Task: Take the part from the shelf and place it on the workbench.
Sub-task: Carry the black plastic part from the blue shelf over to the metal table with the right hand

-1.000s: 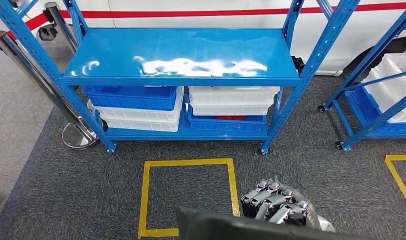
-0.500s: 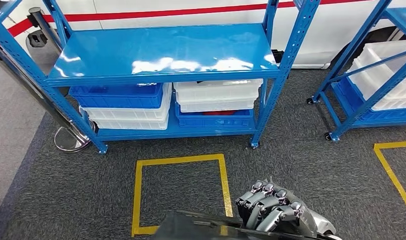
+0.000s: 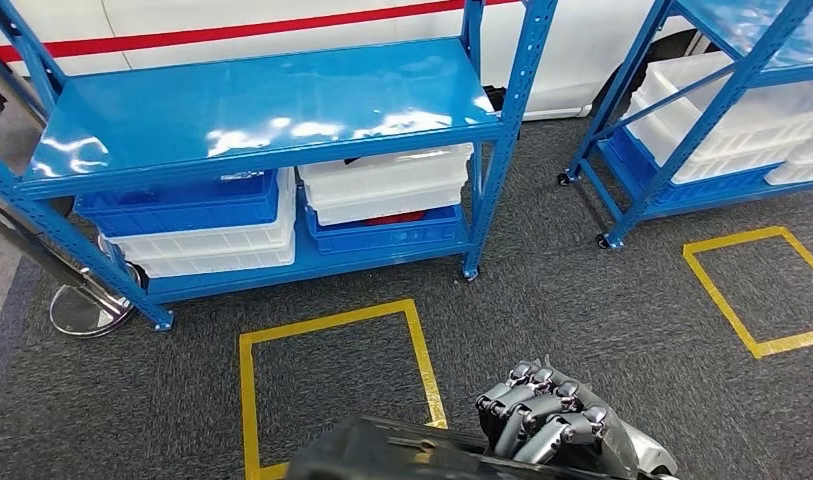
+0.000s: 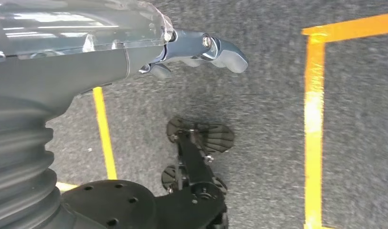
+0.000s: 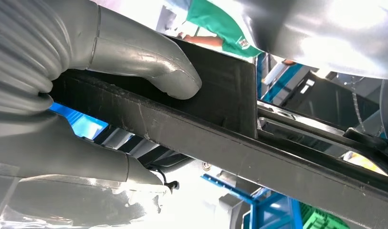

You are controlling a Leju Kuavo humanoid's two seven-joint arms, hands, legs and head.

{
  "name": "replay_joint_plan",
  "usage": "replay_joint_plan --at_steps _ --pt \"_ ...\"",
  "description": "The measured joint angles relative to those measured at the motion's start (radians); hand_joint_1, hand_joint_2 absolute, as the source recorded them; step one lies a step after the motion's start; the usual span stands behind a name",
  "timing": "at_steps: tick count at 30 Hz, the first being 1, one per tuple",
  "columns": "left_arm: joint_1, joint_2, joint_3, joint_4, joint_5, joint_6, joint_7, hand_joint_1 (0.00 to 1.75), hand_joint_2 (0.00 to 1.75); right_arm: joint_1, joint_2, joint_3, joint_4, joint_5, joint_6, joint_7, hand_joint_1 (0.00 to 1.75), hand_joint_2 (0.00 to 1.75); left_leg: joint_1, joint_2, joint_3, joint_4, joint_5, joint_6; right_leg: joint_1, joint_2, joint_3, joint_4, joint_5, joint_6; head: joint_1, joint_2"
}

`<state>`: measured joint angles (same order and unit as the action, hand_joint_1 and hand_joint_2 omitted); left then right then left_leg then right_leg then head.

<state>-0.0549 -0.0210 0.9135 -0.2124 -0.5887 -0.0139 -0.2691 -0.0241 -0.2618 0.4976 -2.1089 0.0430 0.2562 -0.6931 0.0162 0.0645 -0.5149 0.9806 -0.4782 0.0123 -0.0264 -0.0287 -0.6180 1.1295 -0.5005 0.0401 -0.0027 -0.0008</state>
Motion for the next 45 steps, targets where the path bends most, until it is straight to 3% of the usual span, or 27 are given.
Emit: replay_joint_plan --at_steps 2,3,5,7,9,11,12,13,14,16,18,20,21,23,25,26,27,28,30,32,34,36,38,40,42,43,45 --pt "0.000 -0.004 0.002 -0.001 -0.005 0.017 -0.022 0.00 1.75 0.006 -0.003 0.001 -0.004 0.002 0.000 0.000 1.75 1.75 -0.003 0.014 0.001 0.010 -0.008 -0.013 0.006 -0.032 0.047 -0.097 0.031 -0.008 -0.001 0.000" --pt "0.000 -0.006 0.002 -0.002 -0.007 0.023 -0.031 0.00 1.75 0.009 -0.004 0.001 -0.006 0.003 0.000 0.000 1.75 1.75 -0.005 0.021 0.001 0.013 -0.010 -0.019 0.010 -0.037 0.051 -0.110 0.030 -0.015 -0.001 0.000" --pt "-0.001 -0.009 0.002 -0.003 -0.013 0.030 -0.043 0.00 1.75 0.016 -0.008 0.002 -0.010 0.002 0.000 0.000 1.75 1.75 -0.006 0.034 0.002 0.014 -0.014 -0.029 0.013 -0.017 0.045 -0.109 0.033 -0.030 -0.002 0.000" --pt "-0.002 -0.011 0.002 -0.004 -0.018 0.036 -0.049 0.00 1.75 0.022 -0.012 0.002 -0.015 -0.001 0.000 0.000 1.75 1.75 -0.001 0.010 -0.007 0.039 -0.039 -0.038 0.010 0.001 0.043 -0.114 0.039 -0.044 -0.004 0.000" --pt "0.000 -0.014 0.002 -0.004 -0.019 0.040 -0.053 0.00 1.75 0.025 -0.013 0.002 -0.017 -0.002 0.000 0.000 1.75 1.75 0.003 -0.037 -0.051 0.143 -0.103 -0.042 0.009 0.020 0.039 -0.117 0.045 -0.056 -0.007 0.000" --pt "0.004 -0.015 0.002 -0.004 -0.020 0.041 -0.056 0.00 1.75 0.028 -0.014 0.002 -0.017 -0.004 0.000 0.000 1.75 1.75 0.004 -0.055 -0.113 0.281 -0.159 -0.042 0.013 0.043 0.035 -0.115 0.047 -0.061 -0.010 0.000" --pt "0.005 -0.015 0.002 -0.004 -0.021 0.041 -0.057 0.00 1.75 0.029 -0.015 0.002 -0.017 -0.004 0.000 0.000 1.75 1.75 0.004 -0.057 -0.129 0.315 -0.162 -0.041 0.014 0.056 0.034 -0.113 0.048 -0.062 -0.010 0.000" --pt "0.006 -0.015 0.002 -0.004 -0.022 0.041 -0.057 0.00 1.75 0.030 -0.015 0.002 -0.017 -0.005 0.000 0.000 1.75 1.75 0.004 -0.058 -0.128 0.308 -0.145 -0.039 0.015 0.068 0.034 -0.111 0.047 -0.061 -0.010 0.000" --pt "0.006 -0.015 0.002 -0.004 -0.024 0.040 -0.058 0.00 1.75 0.030 -0.016 0.003 -0.018 -0.005 0.000 0.000 1.75 1.75 0.004 -0.062 -0.107 0.261 -0.110 -0.036 0.016 0.081 0.034 -0.108 0.047 -0.061 -0.010 0.000" --pt "0.005 -0.015 0.002 -0.004 -0.028 0.036 -0.059 0.00 1.75 0.030 -0.018 0.004 -0.019 -0.006 0.000 0.000 1.75 1.75 0.005 -0.095 -0.047 0.123 -0.043 -0.028 0.016 0.106 0.032 -0.100 0.046 -0.056 -0.010 0.000" --pt "0.005 -0.015 0.002 -0.004 -0.030 0.030 -0.060 0.00 1.75 0.030 -0.020 0.006 -0.021 -0.010 0.000 0.000 1.75 1.75 0.005 -0.124 -0.017 0.048 -0.023 -0.023 0.015 0.129 0.024 -0.095 0.048 -0.045 -0.011 0.000" --pt "0.003 -0.015 0.002 -0.004 -0.032 0.023 -0.060 0.00 1.75 0.031 -0.022 0.007 -0.022 -0.015 0.000 0.001 1.75 1.75 0.002 -0.116 -0.014 0.039 -0.023 -0.016 0.012 0.149 0.016 -0.097 0.056 -0.029 -0.011 0.000" --pt "0.001 -0.015 0.002 -0.004 -0.033 0.021 -0.060 0.00 1.75 0.031 -0.024 0.008 -0.023 -0.018 0.000 0.001 1.75 1.75 0.002 -0.105 -0.013 0.034 -0.018 -0.010 0.011 0.147 0.013 -0.096 0.056 -0.023 -0.011 0.000" --pt "0.000 -0.015 0.002 -0.004 -0.036 0.019 -0.060 0.00 1.75 0.030 -0.028 0.009 -0.024 -0.020 0.000 0.001 1.75 1.75 0.005 -0.081 -0.012 0.024 -0.009 0.004 0.013 0.106 -0.009 -0.054 0.025 -0.013 -0.008 0.000" --pt "0.003 -0.015 0.002 -0.004 -0.039 0.019 -0.060 0.00 1.75 0.028 -0.032 0.010 -0.024 -0.022 0.000 0.001 1.75 1.75 0.002 -0.058 -0.015 0.021 -0.005 0.010 0.012 0.053 -0.062 0.061 -0.040 -0.006 -0.006 0.000" --pt "0.004 -0.014 0.002 -0.004 -0.040 0.019 -0.059 0.00 1.75 0.027 -0.033 0.010 -0.024 -0.022 0.000 0.001 1.75 1.75 0.000 -0.045 -0.016 0.022 -0.005 0.011 0.011 0.042 -0.089 0.123 -0.067 -0.003 -0.006 0.000" --pt "0.005 -0.013 0.002 -0.004 -0.041 0.019 -0.057 0.00 1.75 0.027 -0.034 0.011 -0.023 -0.023 0.000 0.001 1.75 1.75 -0.001 -0.032 -0.017 0.022 -0.006 0.011 0.010 0.036 -0.105 0.161 -0.077 -0.001 -0.006 0.000" --pt "0.005 -0.012 0.002 -0.004 -0.042 0.018 -0.056 0.00 1.75 0.027 -0.036 0.011 -0.022 -0.023 0.000 0.001 1.75 1.75 -0.002 -0.020 -0.018 0.023 -0.006 0.011 0.009 0.033 -0.102 0.162 -0.068 0.000 -0.006 0.000" --pt "0.003 -0.011 0.003 -0.004 -0.043 0.018 -0.051 0.00 1.75 0.027 -0.038 0.011 -0.022 -0.025 0.000 0.001 1.75 1.75 -0.004 0.002 -0.015 0.023 -0.008 0.009 0.011 0.014 -0.039 0.059 -0.009 -0.006 -0.006 0.000" --pt "0.002 -0.011 0.004 -0.004 -0.042 0.019 -0.047 0.00 1.75 0.028 -0.041 0.011 -0.023 -0.027 0.000 0.001 1.75 1.75 -0.008 0.019 -0.011 0.024 -0.012 0.004 0.021 -0.027 0.032 -0.068 0.030 -0.020 -0.007 0.000" --pt "0.002 -0.010 0.007 -0.004 -0.041 0.020 -0.044 0.00 1.75 0.029 -0.043 0.010 -0.025 -0.034 0.006 0.001 1.75 1.75 -0.011 0.037 -0.008 0.024 -0.015 -0.004 0.032 -0.040 0.049 -0.111 0.032 -0.034 -0.007 0.000" --pt "0.000 -0.009 0.009 -0.004 -0.040 0.022 -0.042 0.00 1.75 0.032 -0.047 0.008 -0.029 -0.042 0.015 0.001 1.75 1.75 -0.012 0.050 -0.006 0.024 -0.019 -0.014 0.029 -0.016 0.045 -0.116 0.038 -0.045 -0.008 0.000" --pt "-0.001 -0.007 0.011 -0.004 -0.039 0.024 -0.042 0.00 1.75 0.034 -0.050 0.004 -0.032 -0.052 0.025 0.001 1.75 1.75 -0.009 0.014 -0.018 0.058 -0.047 -0.023 0.022 0.003 0.047 -0.127 0.046 -0.056 -0.009 0.000" --pt "0.000 -0.006 0.015 -0.004 -0.038 0.026 -0.042 0.00 1.75 0.035 -0.051 0.000 -0.033 -0.062 0.038 0.001 1.75 1.75 -0.006 -0.041 -0.068 0.174 -0.113 -0.029 0.019 0.023 0.046 -0.131 0.051 -0.064 -0.011 0.000" --pt "0.005 -0.006 0.020 -0.004 -0.037 0.026 -0.042 0.00 1.75 0.039 -0.051 -0.005 -0.032 -0.069 0.051 0.001 1.75 1.75 -0.004 -0.057 -0.126 0.300 -0.161 -0.033 0.019 0.048 0.042 -0.130 0.052 -0.066 -0.012 0.000" --pt "0.007 -0.007 0.023 -0.004 -0.035 0.026 -0.042 0.00 1.75 0.041 -0.051 -0.007 -0.032 -0.072 0.057 0.001 1.75 1.75 -0.003 -0.057 -0.137 0.320 -0.156 -0.035 0.019 0.061 0.042 -0.128 0.052 -0.066 -0.012 0.000" --pt "0.009 -0.007 0.027 -0.004 -0.034 0.028 -0.042 0.00 1.75 0.044 -0.051 -0.011 -0.032 -0.074 0.068 0.001 1.75 1.75 0.002 -0.065 -0.104 0.243 -0.093 -0.039 0.016 0.088 0.042 -0.119 0.049 -0.062 -0.012 0.000"
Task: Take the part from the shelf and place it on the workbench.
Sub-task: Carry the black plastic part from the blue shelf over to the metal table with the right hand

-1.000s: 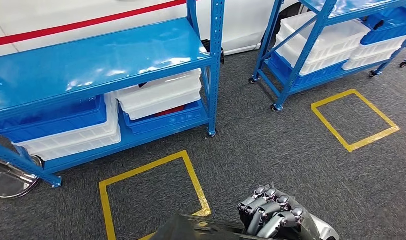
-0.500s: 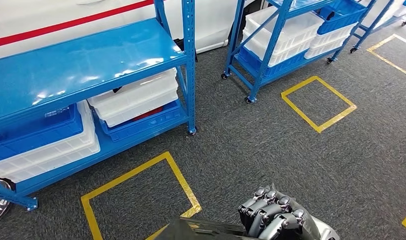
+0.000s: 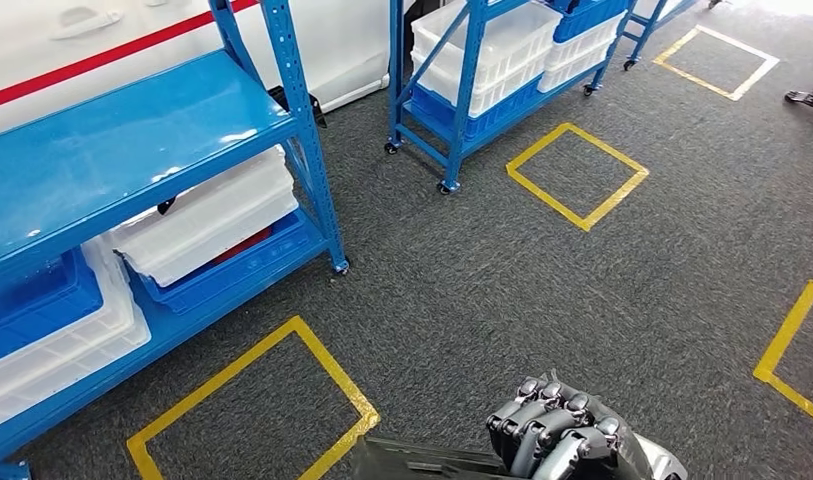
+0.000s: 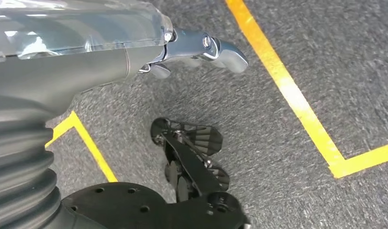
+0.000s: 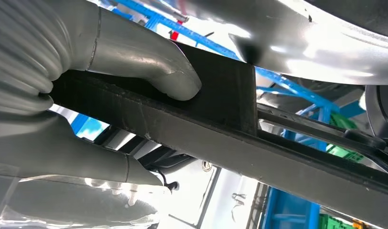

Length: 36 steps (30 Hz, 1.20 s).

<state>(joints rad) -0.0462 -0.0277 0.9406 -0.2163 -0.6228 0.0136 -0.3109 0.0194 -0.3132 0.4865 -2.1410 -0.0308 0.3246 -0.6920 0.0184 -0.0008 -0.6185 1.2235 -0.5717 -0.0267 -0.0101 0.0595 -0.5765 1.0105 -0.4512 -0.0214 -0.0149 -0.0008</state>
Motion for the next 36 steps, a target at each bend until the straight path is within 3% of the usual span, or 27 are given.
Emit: replay_joint_plan --at_steps 2,4,6,8,10,12,13,14,15,17,19,21,23,24,26,27,28,29,30,32,34,36 --pt "0.000 -0.001 0.004 0.000 0.001 0.001 0.000 0.00 1.75 0.000 0.000 -0.005 0.001 0.001 0.013 0.000 1.75 1.75 0.009 -0.042 0.057 -0.129 0.054 -0.001 -0.002 0.026 -0.007 0.018 -0.007 0.012 0.000 0.000" --pt "0.000 -0.002 0.007 0.000 0.001 0.000 -0.002 0.00 1.75 -0.003 0.000 -0.010 0.003 0.003 0.021 0.000 1.75 1.75 0.010 -0.072 0.079 -0.182 0.062 0.008 -0.003 0.048 -0.021 0.031 -0.008 0.026 0.001 0.000" --pt "-0.001 -0.002 0.008 0.000 0.000 -0.003 -0.003 0.00 1.75 -0.005 0.001 -0.014 0.007 0.005 0.027 0.000 1.75 1.75 0.006 -0.055 0.077 -0.185 0.065 0.022 -0.007 0.063 -0.031 0.031 -0.002 0.039 0.002 0.000" --pt "-0.004 -0.002 0.009 0.000 -0.001 -0.005 -0.004 0.00 1.75 -0.011 0.003 -0.017 0.011 0.004 0.032 0.000 1.75 1.75 0.005 -0.033 0.078 -0.191 0.071 0.036 -0.006 0.021 -0.045 0.056 -0.017 0.049 0.004 0.000" --pt "-0.003 -0.002 0.012 0.000 -0.002 -0.005 -0.005 0.00 1.75 -0.020 0.004 -0.019 0.015 0.002 0.036 0.000 1.75 1.75 0.002 -0.008 0.077 -0.194 0.074 0.045 -0.004 -0.039 -0.091 0.155 -0.072 0.054 0.007 0.000" --pt "0.000 0.000 0.017 0.000 -0.003 -0.005 -0.006 0.00 1.75 -0.023 0.007 -0.021 0.019 0.000 0.039 0.000 1.75 1.75 -0.003 0.018 0.076 -0.194 0.073 0.049 -0.005 -0.054 -0.148 0.277 -0.122 0.056 0.007 0.000" --pt "0.001 0.001 0.018 0.000 -0.005 -0.005 -0.007 0.00 1.75 -0.023 0.009 -0.022 0.020 0.000 0.039 0.000 1.75 1.75 -0.005 0.031 0.077 -0.194 0.072 0.050 -0.005 -0.055 -0.160 0.303 -0.124 0.055 0.007 0.000" --pt "0.001 0.002 0.020 0.000 -0.007 -0.005 -0.007 0.00 1.75 -0.023 0.011 -0.022 0.020 0.001 0.039 0.000 1.75 1.75 -0.008 0.042 0.078 -0.194 0.071 0.050 -0.004 -0.057 -0.153 0.289 -0.107 0.052 0.007 0.000" --pt "0.000 0.002 0.021 0.000 -0.010 -0.005 -0.008 0.00 1.75 -0.023 0.012 -0.024 0.020 0.002 0.037 0.000 1.75 1.75 -0.010 0.053 0.079 -0.194 0.069 0.051 -0.001 -0.062 -0.125 0.239 -0.076 0.046 0.007 0.000" --pt "-0.001 0.002 0.021 0.000 -0.018 -0.005 -0.009 0.00 1.75 -0.023 0.015 -0.026 0.018 0.008 0.032 0.000 1.75 1.75 -0.015 0.071 0.084 -0.194 0.066 0.049 0.013 -0.101 -0.053 0.100 -0.025 0.026 0.007 0.000" --pt "-0.002 0.003 0.022 0.000 -0.024 -0.005 -0.009 0.00 1.75 -0.023 0.019 -0.028 0.014 0.019 0.022 0.000 1.75 1.75 -0.018 0.088 0.087 -0.196 0.062 0.044 0.028 -0.130 -0.019 0.031 -0.014 0.010 0.007 0.000" --pt "-0.004 0.003 0.022 0.000 -0.026 -0.004 -0.007 0.00 1.75 -0.022 0.025 -0.029 0.007 0.033 0.010 0.000 1.75 1.75 -0.019 0.107 0.093 -0.202 0.061 0.035 0.031 -0.112 -0.018 0.021 -0.012 0.002 0.007 0.000" --pt "-0.007 0.006 0.023 -0.001 -0.027 0.002 -0.003 0.00 1.75 -0.022 0.033 -0.029 0.001 0.047 -0.003 0.001 1.75 1.75 -0.019 0.087 0.094 -0.188 0.045 0.026 0.024 -0.092 -0.008 0.001 -0.001 -0.006 0.005 0.000" --pt "-0.008 0.007 0.025 -0.001 -0.026 0.006 -0.001 0.00 1.75 -0.024 0.039 -0.029 -0.001 0.052 -0.010 0.001 1.75 1.75 -0.018 0.062 0.082 -0.155 0.023 0.022 0.020 -0.082 -0.003 -0.009 0.004 -0.010 0.001 0.000" --pt "-0.006 0.010 0.030 -0.001 -0.024 0.012 0.002 0.00 1.75 -0.028 0.051 -0.029 -0.002 0.058 -0.018 0.001 1.75 1.75 -0.014 0.016 0.026 -0.035 -0.039 0.016 0.015 -0.062 -0.001 -0.014 0.008 -0.014 -0.011 0.000" --pt "-0.004 0.011 0.033 -0.001 -0.022 0.014 0.003 0.00 1.75 -0.028 0.054 -0.029 -0.003 0.059 -0.021 0.001 1.75 1.75 -0.013 0.009 -0.005 0.027 -0.062 0.012 0.014 -0.049 -0.002 -0.014 0.008 -0.015 -0.015 0.000" --pt "-0.001 0.014 0.037 -0.001 -0.021 0.015 0.003 0.00 1.75 -0.028 0.056 -0.029 -0.003 0.061 -0.022 0.001 1.75 1.75 -0.011 0.007 -0.024 0.063 -0.068 0.009 0.014 -0.036 -0.002 -0.012 0.008 -0.014 -0.017 0.000" --pt "0.000 0.017 0.040 -0.001 -0.020 0.016 0.003 0.00 1.75 -0.028 0.058 -0.029 -0.003 0.061 -0.023 0.001 1.75 1.75 -0.009 0.006 -0.025 0.061 -0.052 0.006 0.012 -0.023 -0.002 -0.010 0.007 -0.013 -0.018 0.000" --pt "0.001 0.020 0.042 -0.001 -0.020 0.016 0.003 0.00 1.75 -0.028 0.059 -0.029 -0.003 0.062 -0.024 0.001 1.75 1.75 -0.006 0.003 -0.009 0.022 -0.019 0.003 0.010 -0.009 -0.002 -0.005 0.005 -0.010 -0.018 0.000" --pt "0.002 0.025 0.047 -0.001 -0.019 0.014 0.005 0.00 1.75 -0.027 0.060 -0.030 -0.006 0.060 -0.027 0.001 1.75 1.75 0.003 -0.031 0.046 -0.107 0.049 -0.003 0.006 0.016 -0.006 0.011 -0.002 0.001 -0.023 0.000" --pt "0.003 0.029 0.053 -0.001 -0.019 0.012 0.012 0.00 1.75 -0.024 0.061 -0.032 -0.011 0.056 -0.032 0.001 1.75 1.75 0.007 -0.063 0.075 -0.176 0.068 0.004 0.005 0.037 -0.019 0.029 -0.007 0.015 -0.034 0.000" --pt "0.003 0.035 0.058 -0.002 -0.019 0.011 0.024 0.00 1.75 -0.017 0.060 -0.040 -0.019 0.048 -0.034 0.002 1.75 1.75 0.004 -0.056 0.075 -0.182 0.066 0.020 0.003 0.058 -0.031 0.033 -0.003 0.026 -0.044 0.000"
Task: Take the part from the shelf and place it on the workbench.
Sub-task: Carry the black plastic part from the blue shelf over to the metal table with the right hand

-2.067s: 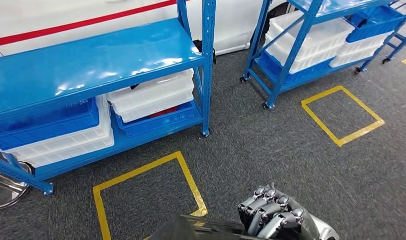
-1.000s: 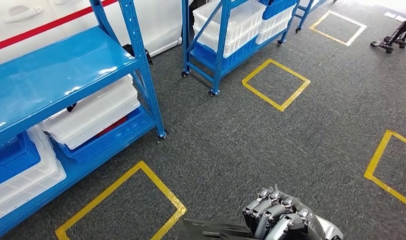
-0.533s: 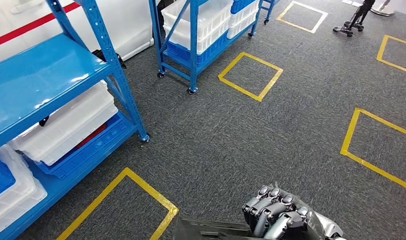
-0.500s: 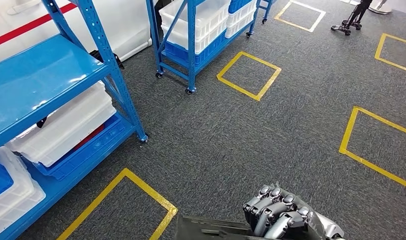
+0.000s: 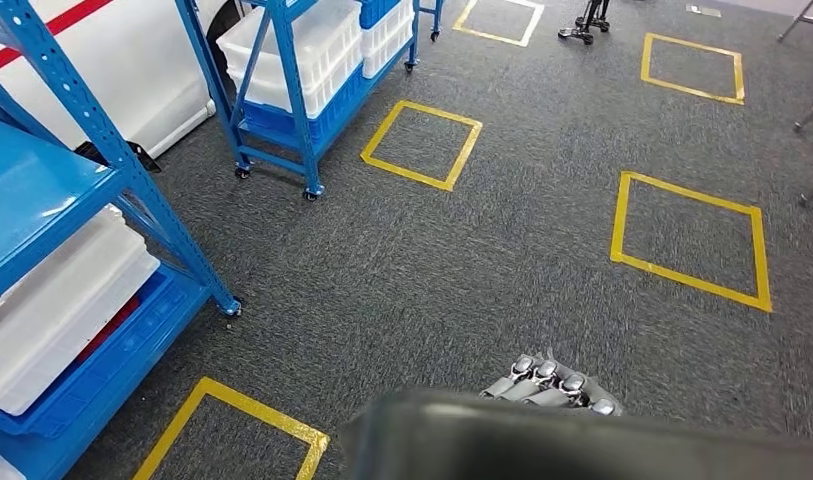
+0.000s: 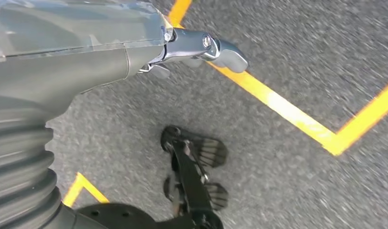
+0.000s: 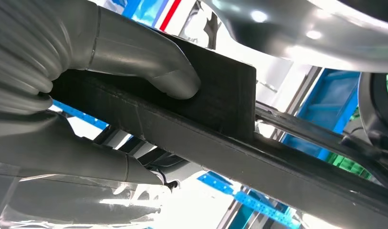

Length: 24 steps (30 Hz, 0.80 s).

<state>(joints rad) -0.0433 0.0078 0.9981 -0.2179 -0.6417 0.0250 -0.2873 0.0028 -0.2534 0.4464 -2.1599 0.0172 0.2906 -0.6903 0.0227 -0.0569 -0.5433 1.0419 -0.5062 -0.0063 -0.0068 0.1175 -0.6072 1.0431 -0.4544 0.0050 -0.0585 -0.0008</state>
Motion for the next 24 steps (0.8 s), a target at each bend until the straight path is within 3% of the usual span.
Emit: replay_joint_plan --at_steps 1,3,5,6,7,8,9,10,12,14,16,18,20,22,23,24 --pt "0.000 0.003 0.002 -0.001 -0.001 -0.001 0.005 0.00 1.75 0.005 -0.001 -0.005 -0.005 -0.004 0.000 0.000 1.75 1.75 0.000 0.011 0.001 -0.002 0.002 0.007 -0.001 0.000 -0.003 0.002 0.000 0.005 -0.003 0.000" --pt "0.000 0.010 0.005 -0.004 -0.002 -0.002 0.010 0.00 1.75 0.012 -0.003 -0.018 -0.015 -0.007 -0.001 0.000 1.75 1.75 0.001 0.034 0.002 -0.007 0.007 0.019 0.000 -0.039 -0.025 0.043 -0.024 0.013 -0.006 0.000" --pt "0.002 0.017 0.009 -0.007 -0.001 -0.001 0.010 0.00 1.75 0.020 -0.003 -0.030 -0.023 -0.005 -0.001 0.000 1.75 1.75 -0.003 0.058 0.002 -0.009 0.006 0.026 0.001 -0.093 -0.081 0.159 -0.084 0.021 -0.007 0.000" --pt "0.003 0.021 0.013 -0.008 0.000 0.001 0.010 0.00 1.75 0.024 -0.003 -0.033 -0.025 -0.002 -0.001 0.000 1.75 1.75 -0.005 0.070 0.002 -0.009 0.005 0.027 -0.001 -0.105 -0.114 0.224 -0.110 0.023 -0.007 0.000" --pt "0.003 0.025 0.017 -0.009 0.002 0.004 0.009 0.00 1.75 0.029 -0.003 -0.034 -0.027 0.000 -0.001 0.000 1.75 1.75 -0.007 0.083 0.003 -0.009 0.004 0.029 -0.002 -0.110 -0.138 0.269 -0.122 0.024 -0.008 0.000" --pt "0.003 0.027 0.021 -0.009 0.003 0.006 0.009 0.00 1.75 0.032 -0.003 -0.034 -0.028 0.003 -0.002 0.000 1.75 1.75 -0.009 0.095 0.004 -0.009 0.002 0.029 -0.003 -0.112 -0.145 0.279 -0.115 0.023 -0.008 0.000" --pt "0.002 0.029 0.023 -0.011 0.003 0.007 0.009 0.00 1.75 0.034 -0.003 -0.034 -0.029 0.004 -0.002 0.000 1.75 1.75 -0.011 0.106 0.006 -0.009 0.000 0.029 -0.003 -0.115 -0.131 0.251 -0.090 0.020 -0.007 0.000" --pt "0.000 0.031 0.026 -0.012 0.003 0.007 0.009 0.00 1.75 0.034 -0.003 -0.034 -0.029 0.004 -0.002 0.000 1.75 1.75 -0.012 0.117 0.010 -0.009 -0.003 0.028 -0.001 -0.124 -0.099 0.190 -0.055 0.014 -0.007 0.000" --pt "-0.002 0.032 0.030 -0.013 0.002 0.004 0.009 0.00 1.75 0.033 -0.003 -0.034 -0.029 0.006 -0.006 0.000 1.75 1.75 -0.015 0.133 0.017 -0.010 -0.009 0.024 0.013 -0.163 -0.029 0.056 -0.008 -0.002 -0.008 0.000" --pt "-0.003 0.032 0.034 -0.013 0.000 0.001 0.010 0.00 1.75 0.032 -0.003 -0.034 -0.030 0.013 -0.017 0.000 1.75 1.75 -0.016 0.149 0.022 -0.013 -0.013 0.016 0.027 -0.181 -0.003 0.001 -0.003 -0.015 -0.009 0.000" --pt "-0.006 0.033 0.038 -0.014 -0.002 0.000 0.012 0.00 1.75 0.032 -0.002 -0.034 -0.030 0.017 -0.027 0.000 1.75 1.75 -0.016 0.163 0.027 -0.017 -0.017 0.007 0.026 -0.160 -0.002 -0.010 0.002 -0.024 -0.009 0.000" --pt "-0.007 0.032 0.041 -0.014 -0.003 0.000 0.015 0.00 1.75 0.028 0.001 -0.032 -0.030 0.017 -0.029 0.000 1.75 1.75 -0.015 0.132 0.020 0.010 -0.038 0.000 0.019 -0.141 0.009 -0.030 0.011 -0.033 -0.011 0.000" --pt "-0.006 0.031 0.046 -0.014 -0.003 0.001 0.020 0.00 1.75 0.019 0.007 -0.030 -0.026 0.015 -0.027 0.000 1.75 1.75 -0.012 0.079 -0.027 0.112 -0.092 -0.004 0.016 -0.122 0.016 -0.040 0.015 -0.040 -0.015 0.000" --pt "-0.001 0.031 0.049 -0.014 -0.003 0.002 0.024 0.00 1.75 0.014 0.013 -0.028 -0.020 0.012 -0.022 0.000 1.75 1.75 -0.011 0.062 -0.094 0.236 -0.136 -0.009 0.016 -0.098 0.016 -0.038 0.014 -0.043 -0.018 0.000" --pt "0.001 0.030 0.050 -0.014 -0.004 0.001 0.025 0.00 1.75 0.013 0.016 -0.027 -0.018 0.011 -0.020 -0.001 1.75 1.75 -0.010 0.061 -0.112 0.259 -0.131 -0.012 0.015 -0.084 0.017 -0.036 0.013 -0.043 -0.019 0.000" --pt "0.002 0.030 0.051 -0.014 -0.005 0.000 0.026 0.00 1.75 0.011 0.018 -0.026 -0.016 0.011 -0.020 -0.001 1.75 1.75 -0.008 0.060 -0.111 0.243 -0.105 -0.015 0.013 -0.071 0.017 -0.033 0.012 -0.040 -0.019 0.000"
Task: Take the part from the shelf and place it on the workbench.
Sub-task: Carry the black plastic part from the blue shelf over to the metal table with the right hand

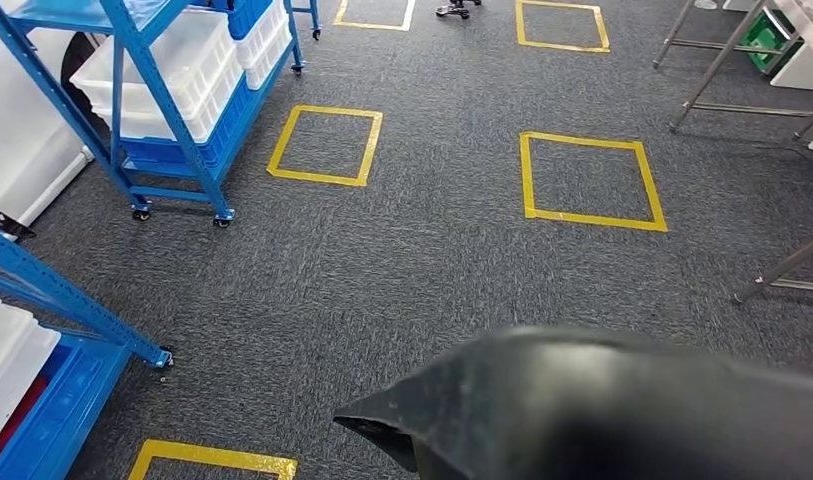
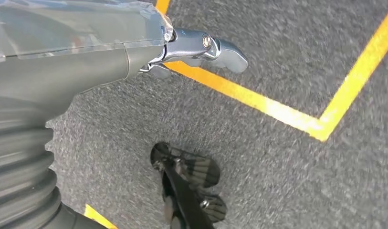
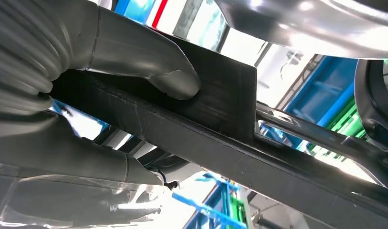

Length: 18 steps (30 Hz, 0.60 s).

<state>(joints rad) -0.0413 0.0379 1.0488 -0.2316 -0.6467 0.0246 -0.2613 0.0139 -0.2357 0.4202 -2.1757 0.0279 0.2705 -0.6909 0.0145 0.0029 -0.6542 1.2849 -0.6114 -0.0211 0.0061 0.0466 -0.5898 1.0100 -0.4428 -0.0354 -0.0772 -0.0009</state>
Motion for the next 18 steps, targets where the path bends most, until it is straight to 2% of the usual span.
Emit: replay_joint_plan --at_steps 1,3,4,5,7,8,10,11,12,13,14,15,16,18 --pt "0.000 0.000 0.000 0.000 -0.002 -0.003 0.001 0.00 1.75 -0.002 0.002 0.000 0.002 0.000 -0.001 0.000 1.75 1.75 0.003 -0.005 0.019 -0.053 0.040 -0.003 -0.003 0.013 0.000 0.005 -0.003 0.004 0.000 0.000" --pt "-0.001 -0.001 0.002 0.000 -0.005 -0.010 0.001 0.00 1.75 -0.006 0.005 0.001 0.004 0.003 -0.006 0.000 1.75 1.75 0.011 -0.045 0.071 -0.178 0.099 -0.006 -0.006 0.037 -0.006 0.024 -0.012 0.016 0.000 0.000" --pt "-0.001 -0.002 0.003 0.000 -0.006 -0.013 0.001 0.00 1.75 -0.007 0.006 0.002 0.004 0.006 -0.009 0.000 1.75 1.75 0.012 -0.061 0.087 -0.215 0.111 -0.003 -0.007 0.048 -0.011 0.033 -0.015 0.023 0.000 0.000" --pt "-0.001 -0.002 0.004 0.000 -0.006 -0.014 0.001 0.00 1.75 -0.007 0.007 0.003 0.004 0.008 -0.012 0.000 1.75 1.75 0.011 -0.072 0.093 -0.231 0.112 0.002 -0.008 0.057 -0.017 0.039 -0.016 0.029 0.000 0.000" --pt "-0.002 -0.005 0.005 0.000 -0.008 -0.014 0.001 0.00 1.75 -0.007 0.009 0.005 0.004 0.012 -0.018 0.000 1.75 1.75 0.007 -0.054 0.093 -0.234 0.114 0.017 -0.010 0.074 -0.024 0.040 -0.013 0.039 0.000 0.000" --pt "-0.003 -0.007 0.005 0.000 -0.009 -0.014 0.001 0.00 1.75 -0.007 0.009 0.006 0.004 0.014 -0.020 0.000 1.75 1.75 0.007 -0.044 0.094 -0.237 0.117 0.024 -0.010 0.068 -0.027 0.044 -0.015 0.043 0.001 0.000" --pt "-0.004 -0.011 0.005 0.000 -0.014 -0.013 0.000 0.00 1.75 -0.008 0.009 0.010 0.004 0.018 -0.027 0.000 1.75 1.75 0.009 -0.021 0.097 -0.244 0.121 0.036 -0.009 0.022 -0.054 0.099 -0.048 0.051 0.005 0.000" --pt "-0.003 -0.011 0.005 0.000 -0.017 -0.013 -0.001 0.00 1.75 -0.008 0.009 0.013 0.004 0.021 -0.033 0.000 1.75 1.75 0.007 -0.009 0.098 -0.246 0.121 0.039 -0.009 -0.008 -0.081 0.155 -0.078 0.055 0.007 0.000" --pt "-0.002 -0.011 0.005 0.000 -0.020 -0.014 -0.001 0.00 1.75 -0.007 0.009 0.017 0.004 0.023 -0.039 0.000 1.75 1.75 0.004 0.004 0.098 -0.247 0.121 0.042 -0.011 -0.027 -0.114 0.220 -0.108 0.058 0.008 0.000" --pt "0.000 -0.011 0.005 0.000 -0.024 -0.015 -0.001 0.00 1.75 -0.006 0.009 0.021 0.004 0.027 -0.047 0.000 1.75 1.75 0.002 0.017 0.098 -0.247 0.120 0.043 -0.012 -0.035 -0.143 0.276 -0.129 0.060 0.008 0.000" --pt "0.000 -0.011 0.005 0.000 -0.029 -0.017 -0.001 0.00 1.75 -0.005 0.009 0.025 0.004 0.032 -0.056 0.000 1.75 1.75 0.000 0.029 0.098 -0.247 0.119 0.044 -0.013 -0.039 -0.160 0.307 -0.133 0.060 0.008 0.000" --pt "0.000 -0.011 0.005 0.000 -0.036 -0.019 -0.001 0.00 1.75 -0.004 0.009 0.030 0.004 0.039 -0.066 0.000 1.75 1.75 -0.001 0.042 0.099 -0.247 0.117 0.044 -0.013 -0.042 -0.156 0.299 -0.119 0.059 0.008 0.000" --pt "-0.002 -0.011 0.005 0.000 -0.044 -0.022 0.000 0.00 1.75 -0.003 0.009 0.036 0.003 0.047 -0.078 0.000 1.75 1.75 -0.003 0.053 0.101 -0.247 0.115 0.043 -0.012 -0.048 -0.132 0.253 -0.090 0.055 0.008 0.000" --pt "-0.004 -0.011 0.003 0.000 -0.059 -0.029 0.001 0.00 1.75 -0.001 0.009 0.047 0.001 0.064 -0.103 -0.001 1.75 1.75 -0.005 0.073 0.108 -0.248 0.110 0.040 0.000 -0.088 -0.055 0.114 -0.034 0.041 0.008 0.000"
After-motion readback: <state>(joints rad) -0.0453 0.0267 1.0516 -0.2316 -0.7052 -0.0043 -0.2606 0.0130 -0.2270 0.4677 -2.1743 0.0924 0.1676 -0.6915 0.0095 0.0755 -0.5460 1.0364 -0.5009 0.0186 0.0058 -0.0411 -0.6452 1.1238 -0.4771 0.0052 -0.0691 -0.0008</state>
